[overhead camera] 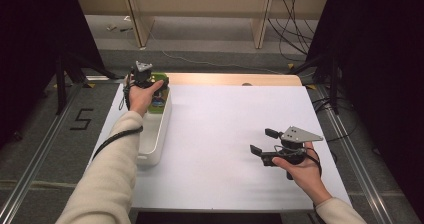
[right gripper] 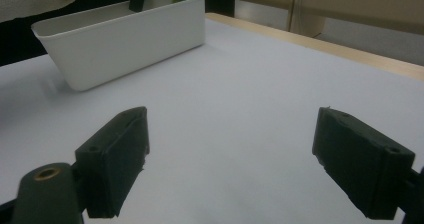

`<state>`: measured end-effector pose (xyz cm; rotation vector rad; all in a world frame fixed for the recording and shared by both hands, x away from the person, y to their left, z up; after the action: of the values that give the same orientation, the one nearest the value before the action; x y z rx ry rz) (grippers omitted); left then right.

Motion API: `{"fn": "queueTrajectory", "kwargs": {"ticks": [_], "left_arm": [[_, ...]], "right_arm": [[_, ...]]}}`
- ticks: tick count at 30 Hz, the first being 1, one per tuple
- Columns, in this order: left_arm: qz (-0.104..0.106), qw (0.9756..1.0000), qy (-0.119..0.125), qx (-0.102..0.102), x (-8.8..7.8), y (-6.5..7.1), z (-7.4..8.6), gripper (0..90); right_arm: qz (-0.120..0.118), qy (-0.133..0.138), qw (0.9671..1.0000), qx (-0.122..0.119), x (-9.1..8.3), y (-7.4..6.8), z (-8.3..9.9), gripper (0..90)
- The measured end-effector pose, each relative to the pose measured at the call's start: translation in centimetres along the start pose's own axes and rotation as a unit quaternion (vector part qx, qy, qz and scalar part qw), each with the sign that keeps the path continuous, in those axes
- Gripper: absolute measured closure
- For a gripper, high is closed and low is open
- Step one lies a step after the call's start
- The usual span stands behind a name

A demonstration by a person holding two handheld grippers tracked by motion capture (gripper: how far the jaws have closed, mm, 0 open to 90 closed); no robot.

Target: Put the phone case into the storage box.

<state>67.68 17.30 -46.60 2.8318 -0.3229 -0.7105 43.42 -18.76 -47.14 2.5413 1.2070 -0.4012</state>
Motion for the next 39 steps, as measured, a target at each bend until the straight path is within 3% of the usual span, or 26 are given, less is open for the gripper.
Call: {"fn": "queueTrajectory", "kwargs": {"ticks": [23,39], "left_arm": [[0.007,0.9997,0.023,0.005,-0.7,1.1,-1.8,1.2],[0.011,0.9994,0.033,0.010,-2.1,1.9,-2.9,0.0]], "right_arm": [[-0.001,-0.001,1.0000,0.001,0.1,-0.1,0.1,16.0],[-0.002,-0.002,1.0000,-0.001,0.1,-0.1,0.0,16.0]]}}
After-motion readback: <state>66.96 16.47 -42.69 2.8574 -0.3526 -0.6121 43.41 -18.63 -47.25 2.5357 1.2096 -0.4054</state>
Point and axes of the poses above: each handheld gripper's, and its own axes: x roughly forward along the jaws, z roughly out of its underside, y roughly to its right, the point moved 10 cm from there along x, roughly forward along the jaws, and after that the axes turned 13 degrees about -x, right-handed, at the moved point
